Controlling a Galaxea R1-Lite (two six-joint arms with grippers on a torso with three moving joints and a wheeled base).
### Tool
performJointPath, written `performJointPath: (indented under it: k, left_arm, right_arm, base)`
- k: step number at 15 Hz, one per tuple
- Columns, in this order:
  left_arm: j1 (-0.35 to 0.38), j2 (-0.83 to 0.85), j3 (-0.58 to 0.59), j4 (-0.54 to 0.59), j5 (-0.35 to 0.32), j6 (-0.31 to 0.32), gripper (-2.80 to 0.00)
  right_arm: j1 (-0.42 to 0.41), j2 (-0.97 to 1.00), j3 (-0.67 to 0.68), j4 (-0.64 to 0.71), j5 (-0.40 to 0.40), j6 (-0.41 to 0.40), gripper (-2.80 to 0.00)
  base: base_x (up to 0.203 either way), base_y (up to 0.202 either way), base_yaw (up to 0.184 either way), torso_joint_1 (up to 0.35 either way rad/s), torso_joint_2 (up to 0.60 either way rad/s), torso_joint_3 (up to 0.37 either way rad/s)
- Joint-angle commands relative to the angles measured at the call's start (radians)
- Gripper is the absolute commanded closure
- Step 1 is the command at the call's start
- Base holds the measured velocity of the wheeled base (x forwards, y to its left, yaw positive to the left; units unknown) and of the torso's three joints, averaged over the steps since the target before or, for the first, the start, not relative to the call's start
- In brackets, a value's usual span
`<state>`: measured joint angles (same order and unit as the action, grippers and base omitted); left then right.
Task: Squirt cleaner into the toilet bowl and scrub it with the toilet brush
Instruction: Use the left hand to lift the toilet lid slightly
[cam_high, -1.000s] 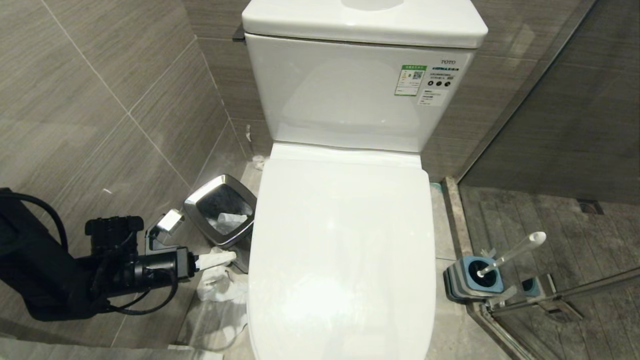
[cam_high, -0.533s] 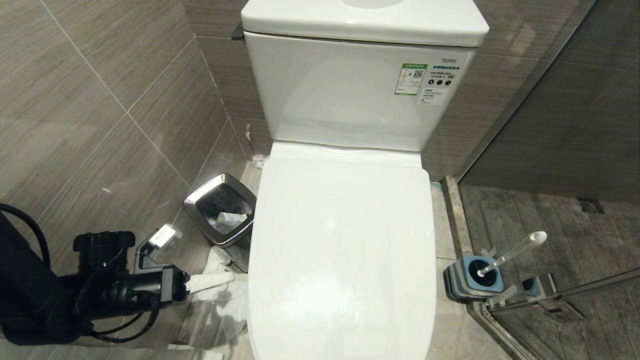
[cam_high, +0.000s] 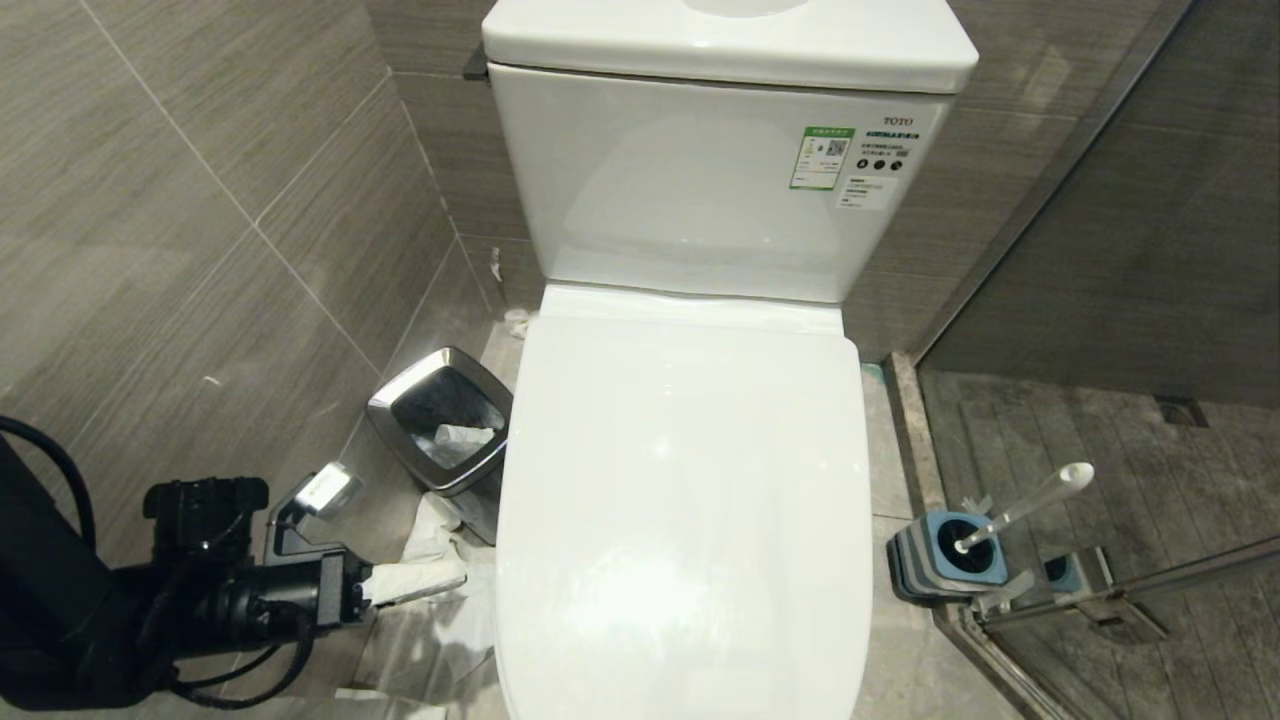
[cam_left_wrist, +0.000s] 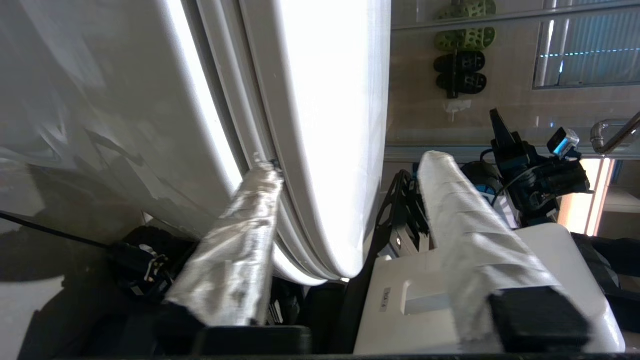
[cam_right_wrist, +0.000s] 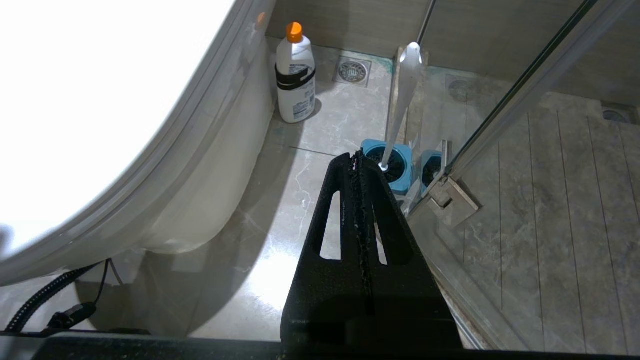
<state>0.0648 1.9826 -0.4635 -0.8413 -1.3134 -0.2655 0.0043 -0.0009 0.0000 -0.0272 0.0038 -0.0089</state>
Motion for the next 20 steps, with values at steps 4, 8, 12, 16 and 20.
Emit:
performJointPath:
  k: [4, 8, 12, 16, 20]
  left_arm:
    - [-0.06, -0.007, 0.047, -0.047, 0.044, 0.002, -2.8]
    - [-0.112, 0.005, 0.072, -0.091, 0.077, -0.006, -2.8]
    - [-0.118, 0.007, 0.071, -0.094, 0.097, -0.004, -2.8]
    - [-0.17, 0.007, 0.078, -0.097, 0.138, -0.002, -2.8]
    - [-0.22, 0.003, 0.078, -0.099, 0.179, 0.0, -2.8]
  right_arm:
    - [0.0, -0.001, 0.012, 0.0, 0.001, 0.0, 0.0]
    - [0.0, -0.001, 0.012, 0.0, 0.001, 0.0, 0.0]
    - [0.0, -0.001, 0.012, 0.0, 0.001, 0.0, 0.0]
    - [0.0, -0.001, 0.012, 0.0, 0.001, 0.0, 0.0]
    - [0.0, -0.001, 0.012, 0.0, 0.001, 0.0, 0.0]
  base:
    - [0.0, 0.0, 0.0, 0.0, 0.0, 0.0]
    - [0.0, 0.0, 0.0, 0.0, 0.0, 0.0]
    - [0.0, 0.0, 0.0, 0.0, 0.0, 0.0]
    - [0.0, 0.0, 0.0, 0.0, 0.0, 0.0]
    - [0.0, 0.0, 0.0, 0.0, 0.0, 0.0]
